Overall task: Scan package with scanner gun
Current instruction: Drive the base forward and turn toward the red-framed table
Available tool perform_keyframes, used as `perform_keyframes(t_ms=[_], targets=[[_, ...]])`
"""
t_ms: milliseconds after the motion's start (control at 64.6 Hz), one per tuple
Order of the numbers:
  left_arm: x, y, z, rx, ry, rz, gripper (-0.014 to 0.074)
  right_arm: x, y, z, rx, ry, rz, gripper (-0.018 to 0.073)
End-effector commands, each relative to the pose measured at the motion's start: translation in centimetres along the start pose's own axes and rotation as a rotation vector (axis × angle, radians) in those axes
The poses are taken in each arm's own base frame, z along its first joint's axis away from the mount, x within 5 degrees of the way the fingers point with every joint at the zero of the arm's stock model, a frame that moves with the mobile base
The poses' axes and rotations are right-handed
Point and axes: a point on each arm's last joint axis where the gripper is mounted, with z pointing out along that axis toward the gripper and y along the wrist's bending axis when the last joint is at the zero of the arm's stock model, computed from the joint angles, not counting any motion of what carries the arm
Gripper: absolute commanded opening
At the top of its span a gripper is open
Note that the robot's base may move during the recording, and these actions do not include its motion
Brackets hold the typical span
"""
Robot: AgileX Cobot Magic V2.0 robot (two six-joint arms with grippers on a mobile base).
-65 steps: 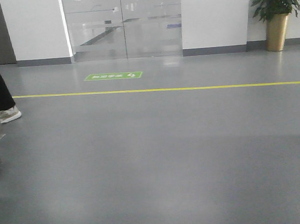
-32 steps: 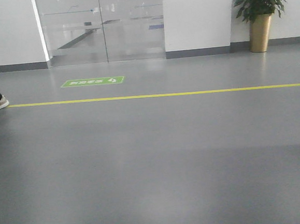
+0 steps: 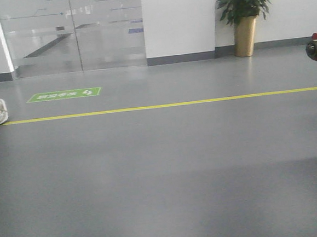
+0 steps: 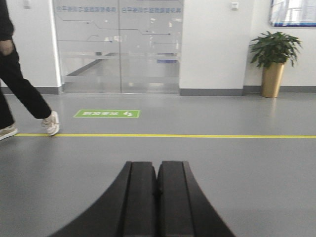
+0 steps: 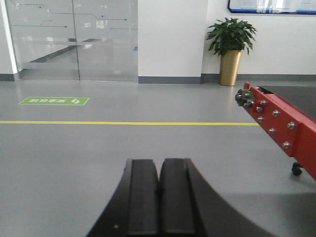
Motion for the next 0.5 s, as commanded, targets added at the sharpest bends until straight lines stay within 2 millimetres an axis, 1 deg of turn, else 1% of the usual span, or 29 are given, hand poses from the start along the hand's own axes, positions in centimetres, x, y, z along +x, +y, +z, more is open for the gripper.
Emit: perform_keyframes(t_ms=[0, 480], targets=[[-0.28, -0.02, -0.05, 0.005, -0.026, -0.001, -0.0111, -0.23, -0.02, -0.02, 0.003, -0.026, 0.003, -0.0154], [-0.28, -0.02, -0.05, 0.005, -0.026, -0.001, -0.0111, -0.23, -0.02, -0.02, 0.003, -0.026, 0.003, -0.0154]])
